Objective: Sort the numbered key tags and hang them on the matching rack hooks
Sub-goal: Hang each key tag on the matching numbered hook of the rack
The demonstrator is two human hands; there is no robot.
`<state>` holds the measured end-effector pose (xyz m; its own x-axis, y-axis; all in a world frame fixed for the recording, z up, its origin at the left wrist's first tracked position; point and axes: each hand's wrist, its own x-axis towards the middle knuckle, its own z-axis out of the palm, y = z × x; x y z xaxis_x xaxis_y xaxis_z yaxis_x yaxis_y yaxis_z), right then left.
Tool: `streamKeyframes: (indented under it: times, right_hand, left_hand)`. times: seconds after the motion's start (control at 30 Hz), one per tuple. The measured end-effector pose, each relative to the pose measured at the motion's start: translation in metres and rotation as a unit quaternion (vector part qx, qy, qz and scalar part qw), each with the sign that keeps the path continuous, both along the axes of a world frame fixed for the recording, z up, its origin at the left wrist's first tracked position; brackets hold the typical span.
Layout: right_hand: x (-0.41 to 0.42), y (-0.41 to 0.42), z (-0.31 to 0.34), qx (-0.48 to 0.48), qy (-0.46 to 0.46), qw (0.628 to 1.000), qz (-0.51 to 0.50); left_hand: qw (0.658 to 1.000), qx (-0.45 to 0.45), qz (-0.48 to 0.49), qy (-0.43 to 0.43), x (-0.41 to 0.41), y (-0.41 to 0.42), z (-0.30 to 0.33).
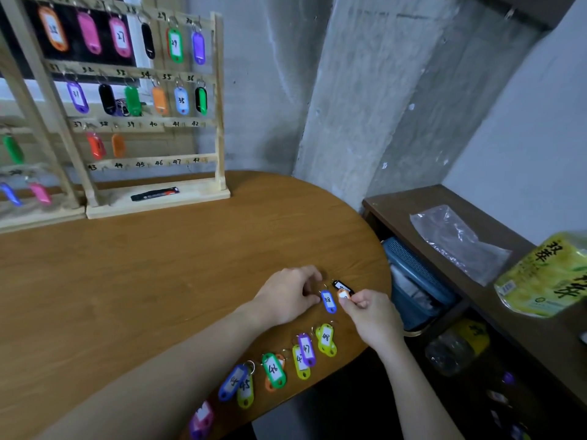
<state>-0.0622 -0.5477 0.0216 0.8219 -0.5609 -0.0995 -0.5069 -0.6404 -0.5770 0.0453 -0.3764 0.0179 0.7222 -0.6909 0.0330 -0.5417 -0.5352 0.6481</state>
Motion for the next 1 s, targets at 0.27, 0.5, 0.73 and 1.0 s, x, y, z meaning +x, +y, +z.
streamKeyframes:
  times: [0.27, 0.5, 0.73, 1.0]
  right_hand:
    - [-0.007, -0.003, -0.003, 0.027, -0.037, 0.999, 0.021]
    - [-0.012, -0.010, -0.006, 0.150, -0.097, 0.984, -0.012]
    - [-0.015, -0.013, -0.003, 0.228, -0.122, 0.965, -0.041]
    - [-0.010, -0.012, -0.007, 0.186, -0.116, 0.975, -0.036]
  left_hand:
    - [1.000, 0.028, 0.013, 0.005, 0.006, -0.013, 0.002]
    - [1.000, 0.009, 0.024, 0.005, 0.003, -0.012, 0.000]
    - [0.998, 0.016, -0.024, 0.057, 0.011, -0.011, 0.002]
    - [0.999, 0.000, -0.036, 0.028, 0.009, -0.006, -0.002]
